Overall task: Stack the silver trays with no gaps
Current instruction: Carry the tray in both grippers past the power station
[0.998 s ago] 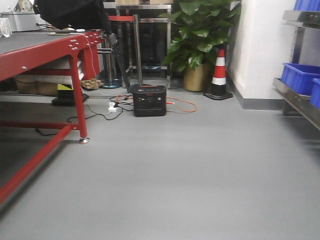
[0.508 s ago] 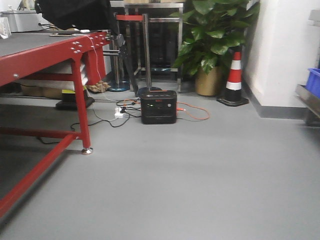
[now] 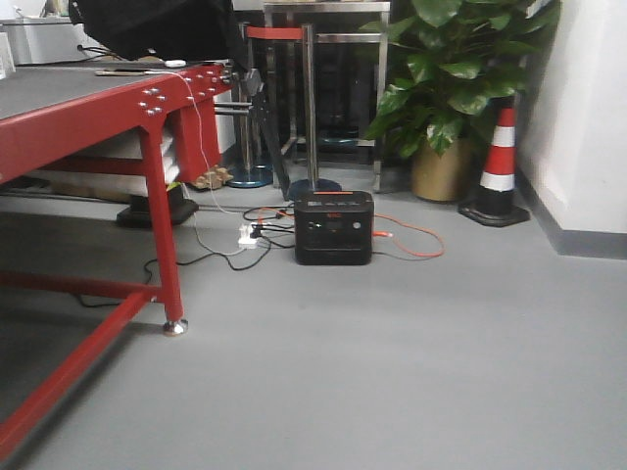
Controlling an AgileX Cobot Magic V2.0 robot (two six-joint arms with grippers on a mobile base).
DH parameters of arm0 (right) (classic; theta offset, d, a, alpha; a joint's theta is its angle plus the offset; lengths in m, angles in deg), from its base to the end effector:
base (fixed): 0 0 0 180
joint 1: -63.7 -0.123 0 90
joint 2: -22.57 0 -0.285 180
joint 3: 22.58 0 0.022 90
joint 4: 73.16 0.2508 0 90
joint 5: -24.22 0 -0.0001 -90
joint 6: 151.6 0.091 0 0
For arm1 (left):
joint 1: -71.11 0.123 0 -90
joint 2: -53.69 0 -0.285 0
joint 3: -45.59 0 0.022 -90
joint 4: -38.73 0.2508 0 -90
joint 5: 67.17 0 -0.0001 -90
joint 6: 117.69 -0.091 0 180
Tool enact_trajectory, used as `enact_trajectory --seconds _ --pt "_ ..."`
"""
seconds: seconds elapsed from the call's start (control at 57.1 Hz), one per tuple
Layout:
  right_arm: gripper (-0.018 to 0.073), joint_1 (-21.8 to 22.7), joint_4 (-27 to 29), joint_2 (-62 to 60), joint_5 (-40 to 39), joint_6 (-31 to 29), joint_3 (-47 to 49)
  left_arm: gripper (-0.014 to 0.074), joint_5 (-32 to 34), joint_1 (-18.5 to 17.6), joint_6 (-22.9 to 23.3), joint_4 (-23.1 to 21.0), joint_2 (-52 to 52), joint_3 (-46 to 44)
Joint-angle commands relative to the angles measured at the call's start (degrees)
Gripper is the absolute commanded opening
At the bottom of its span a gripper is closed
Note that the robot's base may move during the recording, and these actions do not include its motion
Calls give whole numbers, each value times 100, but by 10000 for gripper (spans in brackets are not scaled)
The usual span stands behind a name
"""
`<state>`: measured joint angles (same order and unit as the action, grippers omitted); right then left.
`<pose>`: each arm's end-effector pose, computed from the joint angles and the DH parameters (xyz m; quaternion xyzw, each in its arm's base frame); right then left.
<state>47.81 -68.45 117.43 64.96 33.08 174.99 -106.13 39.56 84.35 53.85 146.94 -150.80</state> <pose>0.3297 0.0989 0.4410 -0.0708 0.8537 0.1302 0.4991 0.2948 -0.1635 0.4482 0.1122 0.8334 -0.1263 0.5262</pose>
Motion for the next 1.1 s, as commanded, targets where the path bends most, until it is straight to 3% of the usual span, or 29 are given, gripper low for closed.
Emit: enact_trajectory --seconds 0.0,1.085 --pt "-79 22 -140 -79 -231 -90 76 -9 143 -12 -60 108 -101 -40" --pt "-79 22 -100 -79 -280 -90 76 -9 210 -12 -60 346 -101 -40"
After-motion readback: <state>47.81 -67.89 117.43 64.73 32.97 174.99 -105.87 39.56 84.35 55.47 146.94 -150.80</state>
